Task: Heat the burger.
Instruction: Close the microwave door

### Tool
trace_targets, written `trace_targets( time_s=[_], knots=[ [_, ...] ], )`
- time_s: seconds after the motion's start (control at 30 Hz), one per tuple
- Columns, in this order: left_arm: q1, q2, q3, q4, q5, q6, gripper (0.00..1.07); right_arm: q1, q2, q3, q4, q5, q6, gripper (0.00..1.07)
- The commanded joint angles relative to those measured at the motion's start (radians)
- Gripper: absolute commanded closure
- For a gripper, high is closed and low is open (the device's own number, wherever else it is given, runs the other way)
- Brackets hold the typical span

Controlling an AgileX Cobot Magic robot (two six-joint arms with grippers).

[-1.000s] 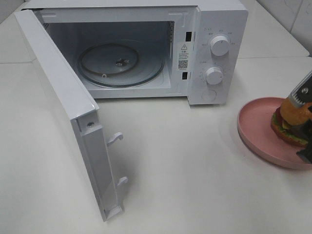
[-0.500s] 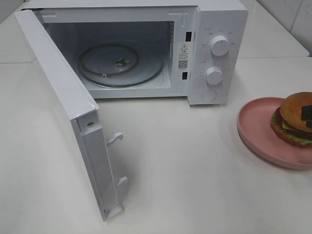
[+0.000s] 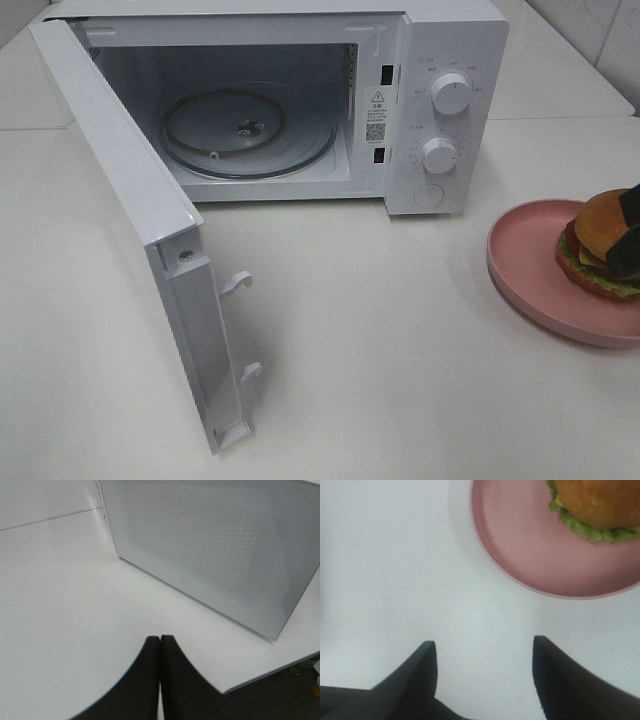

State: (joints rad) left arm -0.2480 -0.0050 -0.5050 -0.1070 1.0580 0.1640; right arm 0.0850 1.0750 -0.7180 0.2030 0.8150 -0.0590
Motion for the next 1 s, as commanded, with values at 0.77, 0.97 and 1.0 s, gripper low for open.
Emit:
trace_targets(
  time_s=[0.77, 0.97, 1.0],
  knots=[
    [0.003, -0.021, 0.002, 0.001, -0.015, -0.010, 1.06, -0.001, -0.495, 0.072, -0.286, 0.186, 0.161, 0.51],
    [0.003, -0.021, 0.002, 0.001, -0.015, -0.010, 1.06, -0.001, -0.740, 0.134, -0.135, 0.182, 0.041, 0.51],
    [0.003, -0.021, 0.002, 0.001, -0.015, -0.010, 1.06, -0.001, -0.740, 0.134, -0.135, 0.182, 0.041, 0.51]
  ],
)
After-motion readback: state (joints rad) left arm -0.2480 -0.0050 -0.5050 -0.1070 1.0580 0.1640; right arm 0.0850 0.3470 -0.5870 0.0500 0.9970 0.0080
